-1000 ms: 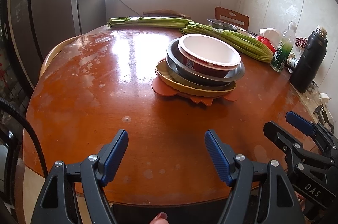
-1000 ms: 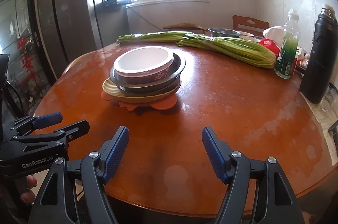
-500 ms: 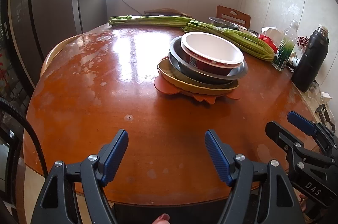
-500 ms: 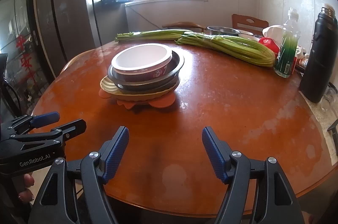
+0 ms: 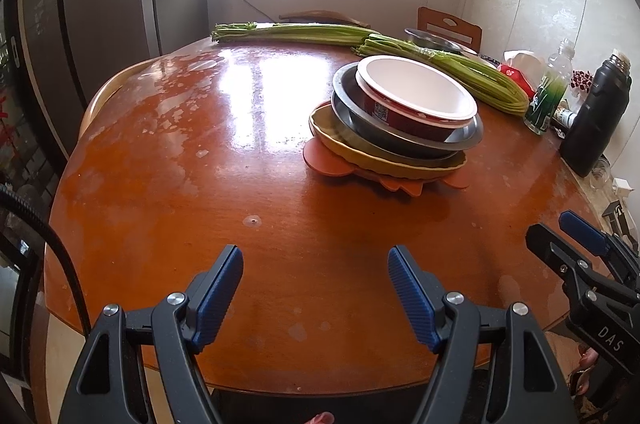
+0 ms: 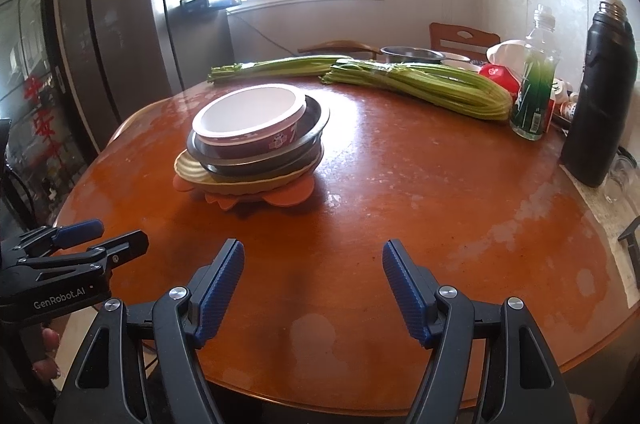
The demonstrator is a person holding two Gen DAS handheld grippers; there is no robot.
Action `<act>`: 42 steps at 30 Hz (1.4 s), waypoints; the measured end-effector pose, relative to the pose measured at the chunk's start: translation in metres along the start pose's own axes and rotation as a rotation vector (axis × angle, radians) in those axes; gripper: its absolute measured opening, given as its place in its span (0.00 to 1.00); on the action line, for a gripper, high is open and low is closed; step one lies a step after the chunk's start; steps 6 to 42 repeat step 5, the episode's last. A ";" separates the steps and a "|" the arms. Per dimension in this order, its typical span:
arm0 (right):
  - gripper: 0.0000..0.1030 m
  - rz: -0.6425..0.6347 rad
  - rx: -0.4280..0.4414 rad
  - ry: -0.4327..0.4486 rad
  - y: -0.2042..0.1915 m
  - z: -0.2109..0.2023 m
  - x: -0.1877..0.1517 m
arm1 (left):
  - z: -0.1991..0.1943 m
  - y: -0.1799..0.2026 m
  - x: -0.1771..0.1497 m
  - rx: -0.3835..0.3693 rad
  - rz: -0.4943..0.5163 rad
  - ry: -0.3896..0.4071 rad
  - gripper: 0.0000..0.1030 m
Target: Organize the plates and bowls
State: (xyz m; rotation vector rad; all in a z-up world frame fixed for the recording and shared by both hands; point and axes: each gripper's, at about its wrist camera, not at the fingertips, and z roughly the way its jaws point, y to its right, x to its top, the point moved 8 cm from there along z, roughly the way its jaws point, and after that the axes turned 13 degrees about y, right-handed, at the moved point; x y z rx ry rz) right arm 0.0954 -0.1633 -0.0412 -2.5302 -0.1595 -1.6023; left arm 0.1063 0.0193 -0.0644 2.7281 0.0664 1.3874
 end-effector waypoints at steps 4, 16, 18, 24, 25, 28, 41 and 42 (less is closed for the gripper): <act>0.71 0.053 0.015 -0.028 0.029 0.009 0.008 | 0.012 -0.022 0.012 0.004 -0.026 -0.031 0.72; 0.71 0.053 0.015 -0.028 0.029 0.009 0.008 | 0.017 -0.035 0.021 0.018 -0.037 -0.033 0.72; 0.71 0.053 0.015 -0.028 0.029 0.009 0.008 | 0.017 -0.035 0.021 0.018 -0.037 -0.033 0.72; 0.71 0.053 0.015 -0.028 0.029 0.009 0.008 | 0.017 -0.035 0.021 0.018 -0.037 -0.033 0.72; 0.71 0.053 0.015 -0.028 0.029 0.009 0.008 | 0.017 -0.035 0.021 0.018 -0.037 -0.033 0.72; 0.71 0.053 0.015 -0.028 0.029 0.009 0.008 | 0.017 -0.035 0.021 0.018 -0.037 -0.033 0.72; 0.71 0.053 0.015 -0.028 0.029 0.009 0.008 | 0.017 -0.035 0.021 0.018 -0.037 -0.033 0.72; 0.71 0.053 0.015 -0.028 0.029 0.009 0.008 | 0.017 -0.035 0.021 0.018 -0.037 -0.033 0.72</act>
